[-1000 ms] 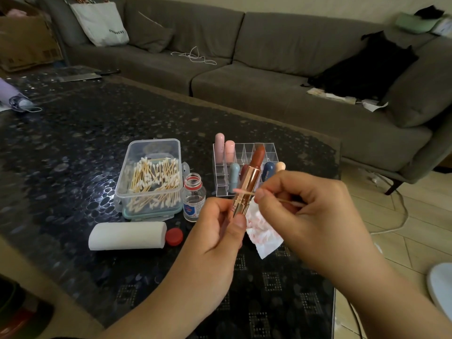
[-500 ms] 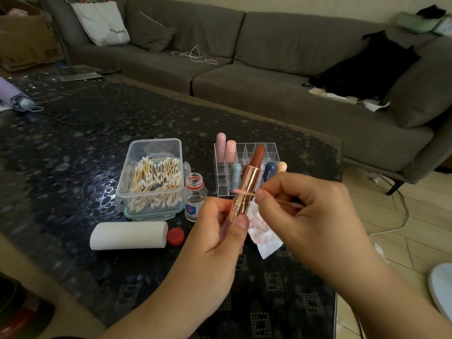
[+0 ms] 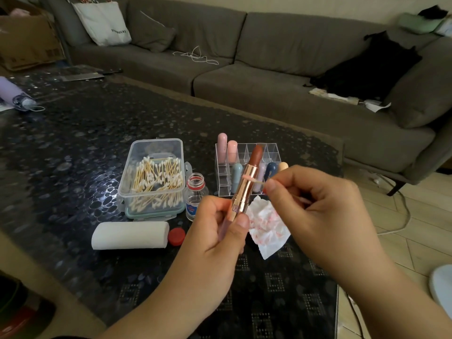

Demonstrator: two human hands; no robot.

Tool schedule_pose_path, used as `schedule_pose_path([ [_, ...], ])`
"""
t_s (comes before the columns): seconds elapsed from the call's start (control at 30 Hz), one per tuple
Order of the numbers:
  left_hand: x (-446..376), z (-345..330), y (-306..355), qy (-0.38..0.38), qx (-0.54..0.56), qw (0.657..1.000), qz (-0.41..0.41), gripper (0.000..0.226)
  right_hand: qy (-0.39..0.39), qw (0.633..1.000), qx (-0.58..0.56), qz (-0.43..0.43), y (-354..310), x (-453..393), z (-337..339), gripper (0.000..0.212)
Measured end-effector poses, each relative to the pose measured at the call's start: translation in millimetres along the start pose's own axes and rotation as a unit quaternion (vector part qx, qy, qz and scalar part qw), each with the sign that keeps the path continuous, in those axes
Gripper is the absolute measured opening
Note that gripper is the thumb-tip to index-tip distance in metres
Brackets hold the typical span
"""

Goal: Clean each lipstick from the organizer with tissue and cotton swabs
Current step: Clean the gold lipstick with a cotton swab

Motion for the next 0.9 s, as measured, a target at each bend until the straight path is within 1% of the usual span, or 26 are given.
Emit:
schedule_pose_path([
  [0.07, -0.5, 0.4, -0.1, -0.006, 0.023, 1.000, -0.001, 0.022, -0.033, 0.999, -0.011, 0.002, -0.7, 1.6, -1.9, 0.018],
  [0.1, -0.7, 0.3, 0.7, -0.011, 0.031, 0.999, -0.001, 0.030, -0.045, 0.999, -0.021, -0.001, -1.1, 2.0, -2.3, 0.018],
  [0.17, -0.6, -0.6, 3.5, -0.025, 0.045, 0.999, -0.003, 0.040, -0.050, 0.998, -0.047, -0.011, -1.7, 1.9, -0.8, 0.019],
  [0.23, -1.1, -1.5, 4.8, -0.034, 0.060, 0.998, -0.002, 0.038, -0.025, 0.998, -0.063, -0.016, -2.3, 1.0, 2.8, 0.017],
  [0.37, -0.6, -1.6, 3.3, -0.038, 0.075, 0.996, 0.011, 0.027, 0.030, 0.999, -0.043, -0.014, -0.5, -1.0, 6.2, 0.016],
  [0.43, -1.0, -1.6, 2.5, -0.040, 0.089, 0.995, 0.021, 0.013, 0.029, 0.999, -0.029, -0.013, 0.9, -1.5, 5.1, 0.015],
  [0.5, -1.5, -1.1, 1.7, -0.033, 0.083, 0.996, 0.016, 0.007, 0.018, 0.999, -0.025, -0.010, 1.4, -1.1, 3.2, 0.014],
  [0.57, -1.2, -1.0, 2.9, -0.033, 0.086, 0.996, 0.005, 0.013, 0.001, 1.000, -0.029, -0.004, 0.8, 0.0, 1.4, 0.015],
  [0.63, -0.4, -0.7, 4.9, -0.033, 0.111, 0.993, 0.010, 0.022, -0.019, 0.999, -0.031, -0.002, 0.1, 1.2, 0.3, 0.015],
  [0.73, -0.5, 0.3, 5.2, -0.028, 0.117, 0.993, 0.008, 0.020, -0.050, 0.998, -0.033, -0.002, -0.7, 2.0, -0.1, 0.016],
  [0.8, -1.4, 0.7, 3.6, -0.028, 0.107, 0.994, 0.005, 0.016, -0.045, 0.998, -0.051, -0.012, -1.0, 1.7, 1.9, 0.019],
  [0.9, -0.7, 0.2, 1.5, -0.024, 0.091, 0.996, 0.002, 0.017, -0.001, 0.999, -0.049, -0.012, -1.1, 0.0, 5.1, 0.015],
])
Point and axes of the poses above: each hand's wrist, its own x-axis away from the middle knuckle, its own z-axis out of the back of the hand, y = z × x, the point moved 1 cm from there along -x, towards the middle knuckle, and after that the axes turned 7 degrees about z, right-handed, at the moved point
